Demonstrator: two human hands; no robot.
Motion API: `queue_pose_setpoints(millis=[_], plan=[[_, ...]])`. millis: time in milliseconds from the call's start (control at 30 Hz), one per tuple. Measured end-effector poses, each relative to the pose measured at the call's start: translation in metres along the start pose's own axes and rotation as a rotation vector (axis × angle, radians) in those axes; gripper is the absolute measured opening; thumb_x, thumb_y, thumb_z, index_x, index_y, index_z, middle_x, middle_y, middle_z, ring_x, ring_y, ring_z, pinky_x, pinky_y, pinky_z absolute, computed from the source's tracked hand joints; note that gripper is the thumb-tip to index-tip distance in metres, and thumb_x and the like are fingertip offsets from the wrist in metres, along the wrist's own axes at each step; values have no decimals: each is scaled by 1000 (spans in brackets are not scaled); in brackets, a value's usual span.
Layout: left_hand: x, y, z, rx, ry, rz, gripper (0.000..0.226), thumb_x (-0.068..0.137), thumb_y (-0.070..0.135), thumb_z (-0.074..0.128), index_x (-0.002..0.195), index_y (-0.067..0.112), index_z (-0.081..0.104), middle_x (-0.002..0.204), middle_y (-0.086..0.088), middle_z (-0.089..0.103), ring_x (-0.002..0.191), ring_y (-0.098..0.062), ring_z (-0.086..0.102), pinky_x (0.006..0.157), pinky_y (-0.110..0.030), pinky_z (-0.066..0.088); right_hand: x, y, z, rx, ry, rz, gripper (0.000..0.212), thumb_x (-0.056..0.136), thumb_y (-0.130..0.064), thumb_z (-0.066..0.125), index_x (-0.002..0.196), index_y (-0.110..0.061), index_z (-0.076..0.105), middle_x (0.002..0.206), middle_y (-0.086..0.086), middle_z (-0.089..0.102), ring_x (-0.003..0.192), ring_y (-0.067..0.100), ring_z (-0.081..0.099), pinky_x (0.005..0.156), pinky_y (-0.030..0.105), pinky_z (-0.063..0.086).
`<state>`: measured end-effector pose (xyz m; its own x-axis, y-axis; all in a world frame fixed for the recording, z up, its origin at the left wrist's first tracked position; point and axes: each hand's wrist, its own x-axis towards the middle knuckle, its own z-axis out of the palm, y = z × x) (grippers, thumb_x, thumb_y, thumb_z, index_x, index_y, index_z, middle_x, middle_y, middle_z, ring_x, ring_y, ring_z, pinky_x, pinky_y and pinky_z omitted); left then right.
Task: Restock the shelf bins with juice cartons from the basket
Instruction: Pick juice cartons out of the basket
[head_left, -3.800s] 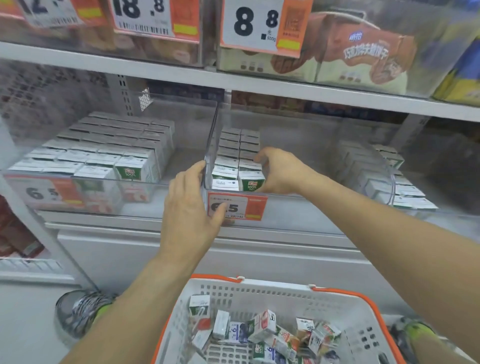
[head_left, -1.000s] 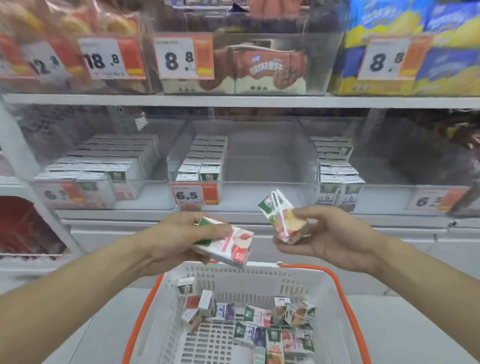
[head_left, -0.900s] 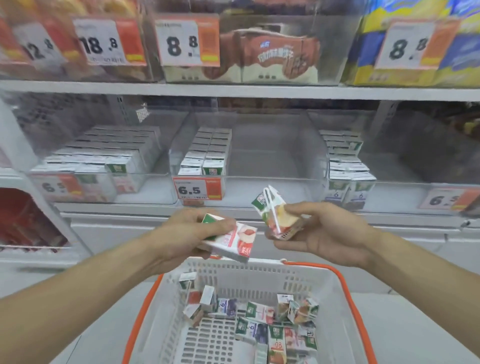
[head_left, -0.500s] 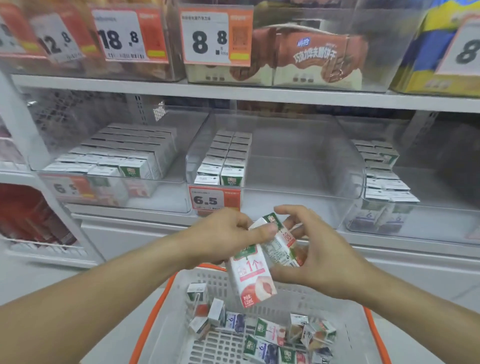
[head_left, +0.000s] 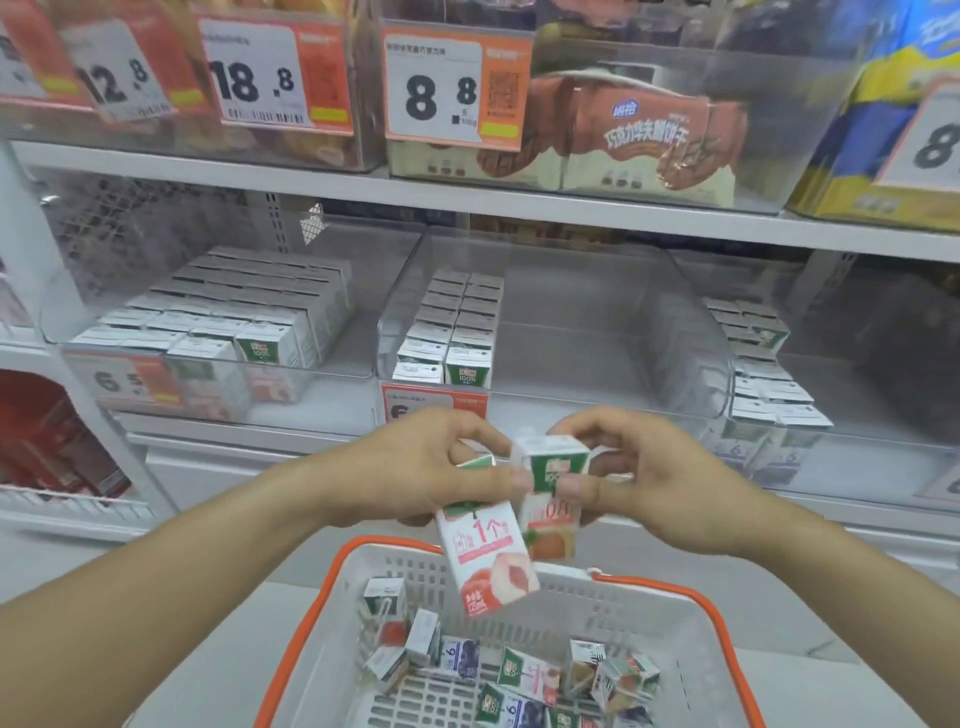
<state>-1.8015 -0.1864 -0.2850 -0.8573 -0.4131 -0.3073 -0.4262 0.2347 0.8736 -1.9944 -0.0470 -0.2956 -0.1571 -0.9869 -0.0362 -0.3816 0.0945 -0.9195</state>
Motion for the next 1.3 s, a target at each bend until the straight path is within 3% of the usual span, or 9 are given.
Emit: queue_pose_setpoints(millis=[200, 333, 633, 733, 900, 1033, 1100, 1200, 1300], plan=[[-17, -22, -39, -182, 140, 27, 58, 62, 34, 86, 105, 7, 58, 71, -6, 68, 63, -16, 53, 48, -22, 32, 48, -41, 0, -128, 528, -219, 34, 80, -14, 82, 102, -26, 59, 104, -4, 70, 94, 9, 70, 80, 22, 56], [-27, -37, -52, -198, 164, 16, 55, 61, 35, 87, 97, 5, 57, 79, -10, 74, 67, -17, 59, 51, -22, 37, 88, -47, 12, -409, 434, -136, 35, 77, -25, 84, 101, -31, 59, 103, -4, 66, 86, 0, 67, 69, 8, 47], [-32, -55, -67, -348, 365, 91, 40, 72, 35, 76, 104, 12, 70, 87, -7, 75, 72, -14, 68, 66, -28, 50, 119, -30, 40, -613, 252, 144, 39, 93, -42, 63, 125, -20, 63, 96, -5, 69, 94, 16, 64, 77, 25, 44], [-32, -57, -69, -386, 387, 116, 40, 75, 32, 72, 111, 16, 69, 92, -6, 75, 72, -8, 69, 62, -19, 51, 112, -35, 38, -714, 198, 192, 39, 98, -41, 55, 129, -18, 57, 106, -3, 70, 98, 17, 63, 83, 28, 47], [-30, -58, -72, -321, 458, 178, 53, 65, 32, 78, 116, 22, 69, 93, 2, 76, 87, -14, 73, 74, -27, 60, 92, -61, 49, -656, 353, -145, 22, 93, -23, 64, 115, -25, 63, 101, -14, 68, 86, 3, 64, 84, 28, 53], [-31, -56, -77, -126, 546, 252, 85, 54, 40, 84, 133, 35, 52, 100, 1, 61, 83, -20, 70, 74, -30, 59, 83, -86, 82, -541, -78, -125, 57, 79, -37, 81, 127, -38, 49, 108, -13, 62, 77, 6, 66, 75, 28, 57], [-34, -55, -78, -129, 565, 322, 89, 57, 39, 83, 138, 35, 45, 103, -1, 59, 80, -20, 69, 74, -29, 58, 90, -88, 95, -598, -113, -161, 62, 75, -49, 82, 127, -40, 49, 106, -12, 64, 76, 7, 66, 75, 33, 57], [-39, -54, -83, -137, 687, 394, 62, 80, 35, 73, 136, 32, 46, 103, 2, 60, 68, -9, 61, 66, -22, 51, 103, -94, 107, -523, -28, -207, 56, 71, -44, 86, 118, -35, 56, 100, -11, 69, 75, 7, 67, 75, 41, 57], [-44, -68, -105, -69, 969, 403, 32, 100, 40, 50, 129, 27, 55, 112, 8, 61, 91, -7, 61, 79, -18, 48, 117, -109, 116, -444, 115, -273, 51, 72, -29, 88, 110, -29, 54, 94, -14, 68, 77, 5, 67, 71, 31, 56]])
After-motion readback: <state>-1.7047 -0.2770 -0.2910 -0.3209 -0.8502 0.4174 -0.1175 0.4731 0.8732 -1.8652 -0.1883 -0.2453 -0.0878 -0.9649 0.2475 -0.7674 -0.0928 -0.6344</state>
